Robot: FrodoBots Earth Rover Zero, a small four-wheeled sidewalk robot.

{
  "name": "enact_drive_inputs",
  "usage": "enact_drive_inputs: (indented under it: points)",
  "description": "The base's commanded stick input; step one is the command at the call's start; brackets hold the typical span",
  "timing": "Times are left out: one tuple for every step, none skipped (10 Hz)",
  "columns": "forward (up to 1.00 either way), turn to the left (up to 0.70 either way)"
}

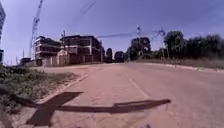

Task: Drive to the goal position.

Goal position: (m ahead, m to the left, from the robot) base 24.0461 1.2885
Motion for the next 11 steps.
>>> enact_drive_inputs:
  points:
    - [0.30, 0.00]
    - [0.30, 0.00]
    - [0.30, 0.00]
    - [0.30, 0.00]
    - [0.30, 0.00]
    - [0.30, 0.00]
    - [0.30, 0.00]
    - [0.30, 0.00]
    - [0.30, 0.00]
    - [0.30, 0.00]
    - [0.30, 0.00]
